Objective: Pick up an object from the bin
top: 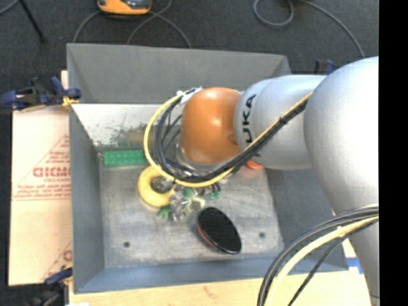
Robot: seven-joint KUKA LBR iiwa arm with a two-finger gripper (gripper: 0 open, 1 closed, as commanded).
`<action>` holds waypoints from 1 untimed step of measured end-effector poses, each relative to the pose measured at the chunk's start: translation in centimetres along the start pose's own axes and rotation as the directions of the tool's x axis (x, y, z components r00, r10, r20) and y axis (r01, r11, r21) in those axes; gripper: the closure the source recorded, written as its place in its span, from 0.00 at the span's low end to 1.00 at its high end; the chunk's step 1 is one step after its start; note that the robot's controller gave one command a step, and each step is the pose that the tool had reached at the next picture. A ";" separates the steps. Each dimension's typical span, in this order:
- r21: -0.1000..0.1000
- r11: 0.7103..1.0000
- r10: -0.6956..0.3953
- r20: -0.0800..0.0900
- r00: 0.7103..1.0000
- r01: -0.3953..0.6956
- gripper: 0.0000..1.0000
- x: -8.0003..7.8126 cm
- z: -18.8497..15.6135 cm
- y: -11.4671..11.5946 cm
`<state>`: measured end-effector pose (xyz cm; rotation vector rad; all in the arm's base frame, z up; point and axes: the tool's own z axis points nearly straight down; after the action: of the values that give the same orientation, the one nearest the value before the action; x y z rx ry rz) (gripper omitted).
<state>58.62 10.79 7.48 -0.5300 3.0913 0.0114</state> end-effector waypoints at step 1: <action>0.000 1.000 0.000 0.000 1.000 0.000 1.00 0.1 -0.3 0.0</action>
Offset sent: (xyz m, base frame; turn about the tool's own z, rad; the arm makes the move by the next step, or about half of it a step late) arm 0.0001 0.0000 0.0097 0.0000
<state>58.53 10.77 7.82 -0.5295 3.0919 0.0115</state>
